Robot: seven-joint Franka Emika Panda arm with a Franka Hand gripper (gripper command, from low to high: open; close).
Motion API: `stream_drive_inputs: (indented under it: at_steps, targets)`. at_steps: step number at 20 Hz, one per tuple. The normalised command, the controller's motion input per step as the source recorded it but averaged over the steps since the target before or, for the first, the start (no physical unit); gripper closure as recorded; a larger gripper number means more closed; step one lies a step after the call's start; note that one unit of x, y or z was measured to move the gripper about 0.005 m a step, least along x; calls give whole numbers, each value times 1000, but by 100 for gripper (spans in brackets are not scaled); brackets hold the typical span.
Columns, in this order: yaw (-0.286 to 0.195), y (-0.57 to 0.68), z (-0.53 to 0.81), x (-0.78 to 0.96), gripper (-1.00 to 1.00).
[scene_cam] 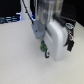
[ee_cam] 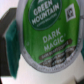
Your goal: Open the kcup holder, insert the kcup into the holder, and close the kcup holder
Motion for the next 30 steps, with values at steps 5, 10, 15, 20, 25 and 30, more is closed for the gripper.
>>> stream_drive_inputs:
  at_steps: [5,10,15,20,25,30]
  targets:
    - [110,467,635,-50,100]
    - [122,437,433,-201,100]
    - [112,439,401,-253,100]
    - [116,415,295,-322,100]
    - [112,399,102,-351,100]
    - [112,412,-24,-362,100]
